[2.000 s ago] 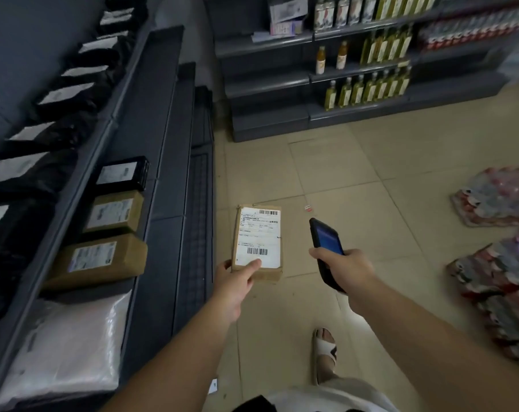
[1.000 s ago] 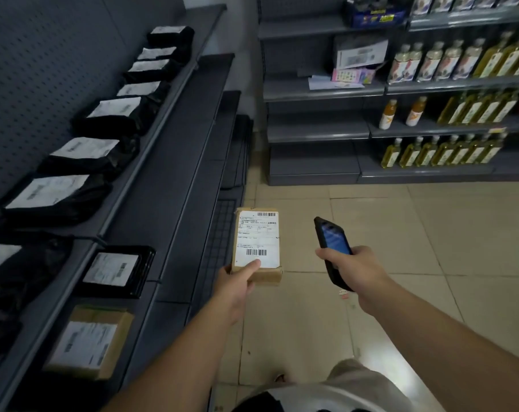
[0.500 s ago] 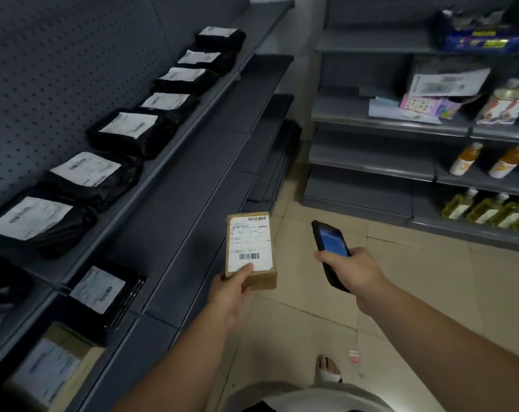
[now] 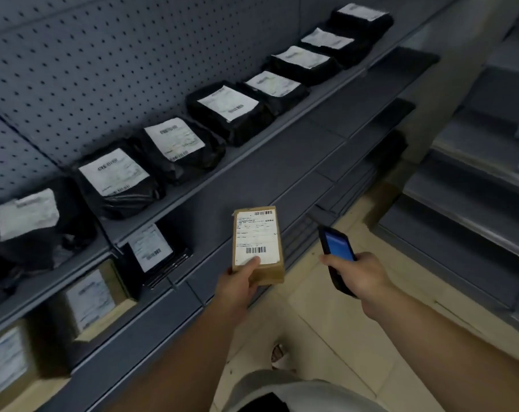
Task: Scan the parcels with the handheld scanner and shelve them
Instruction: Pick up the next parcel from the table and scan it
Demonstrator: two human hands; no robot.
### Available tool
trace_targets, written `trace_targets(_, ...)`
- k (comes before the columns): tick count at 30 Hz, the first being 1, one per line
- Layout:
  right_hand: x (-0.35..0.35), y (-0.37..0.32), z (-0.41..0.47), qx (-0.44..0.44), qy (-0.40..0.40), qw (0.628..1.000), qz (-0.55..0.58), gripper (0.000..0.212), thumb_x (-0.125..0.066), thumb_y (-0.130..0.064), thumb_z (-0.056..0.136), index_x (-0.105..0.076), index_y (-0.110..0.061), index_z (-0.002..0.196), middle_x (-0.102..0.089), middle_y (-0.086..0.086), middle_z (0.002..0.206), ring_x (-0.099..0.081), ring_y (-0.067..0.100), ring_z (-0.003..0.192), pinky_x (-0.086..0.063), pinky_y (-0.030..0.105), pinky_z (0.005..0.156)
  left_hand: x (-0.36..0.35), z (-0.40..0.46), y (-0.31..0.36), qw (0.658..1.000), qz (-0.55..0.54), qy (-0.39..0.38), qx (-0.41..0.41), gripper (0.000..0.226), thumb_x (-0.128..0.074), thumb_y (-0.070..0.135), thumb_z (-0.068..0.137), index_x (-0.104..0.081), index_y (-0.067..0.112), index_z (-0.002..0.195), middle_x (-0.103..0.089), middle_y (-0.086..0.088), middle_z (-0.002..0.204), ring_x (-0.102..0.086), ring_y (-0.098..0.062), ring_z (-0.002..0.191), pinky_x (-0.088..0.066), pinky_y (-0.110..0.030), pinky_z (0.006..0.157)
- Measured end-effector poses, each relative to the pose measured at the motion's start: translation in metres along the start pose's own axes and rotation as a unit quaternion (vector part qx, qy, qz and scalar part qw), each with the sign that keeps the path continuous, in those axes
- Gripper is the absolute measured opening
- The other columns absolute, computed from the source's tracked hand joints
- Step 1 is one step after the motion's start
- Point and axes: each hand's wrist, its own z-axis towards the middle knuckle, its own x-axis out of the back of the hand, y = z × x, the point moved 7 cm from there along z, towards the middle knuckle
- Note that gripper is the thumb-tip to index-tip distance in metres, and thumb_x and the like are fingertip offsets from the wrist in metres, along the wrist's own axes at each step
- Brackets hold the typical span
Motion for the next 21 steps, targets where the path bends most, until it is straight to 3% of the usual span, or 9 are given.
trace_targets(4,-0.032,-0.026,0.032,0.008,-0.021,0.999,-0.039,0.068,-0.093,-0.046,0.069,-0.062,-0.007,0.115,-0.070,0.012,0.097,-0.069,0.024,0.079,-0.047,0.028,0.055,0.010,0.038,0.023,0.999,-0.038,0.026,-0.011,0.047,-0.084,0.023,0.090,-0.063,0.015,0.130,-0.075,-0.005,0.125,-0.073,-0.021,0.111,-0.061,-0.029,0.075)
trace_targets(9,-0.064,-0.058,0.060,0.017,-0.049,0.996,-0.067,0.071,-0.095,-0.045,0.070,-0.060,-0.005,0.117,-0.067,0.011,0.096,-0.065,0.021,0.075,-0.043,0.025,0.051,0.015,0.061,0.037,0.996,-0.084,0.038,-0.018,0.043,-0.082,0.015,0.091,-0.065,0.011,0.130,-0.076,-0.008,0.123,-0.073,-0.026,0.113,-0.060,-0.045,0.100)
trace_targets(11,-0.076,-0.072,0.072,0.023,-0.066,0.994,-0.078,0.069,-0.095,-0.042,0.071,-0.059,-0.004,0.116,-0.066,0.011,0.096,-0.064,0.021,0.076,-0.043,0.026,0.052,0.017,0.068,0.037,0.994,-0.095,0.048,-0.015,0.040,-0.082,0.015,0.091,-0.066,0.009,0.127,-0.077,-0.009,0.121,-0.074,-0.026,0.111,-0.058,-0.045,0.103)
trace_targets(18,-0.112,-0.112,0.118,0.054,-0.165,0.972,-0.161,0.065,-0.093,-0.045,0.074,-0.059,-0.004,0.111,-0.062,0.007,0.094,-0.060,0.020,0.081,-0.043,0.030,0.056,0.015,0.089,0.031,0.978,-0.157,0.136,-0.009,0.048,-0.090,0.021,0.083,-0.067,0.006,0.123,-0.079,-0.012,0.113,-0.076,-0.025,0.101,-0.062,-0.035,0.088)
trace_targets(21,-0.119,-0.126,0.137,0.063,-0.209,0.957,-0.191,0.066,-0.092,-0.044,0.076,-0.055,-0.007,0.116,-0.061,0.005,0.097,-0.060,0.019,0.084,-0.046,0.030,0.060,0.010,0.098,0.022,0.971,-0.171,0.169,-0.011,0.054,-0.092,0.027,0.081,-0.067,0.008,0.125,-0.079,-0.011,0.112,-0.077,-0.025,0.103,-0.062,-0.037,0.091)
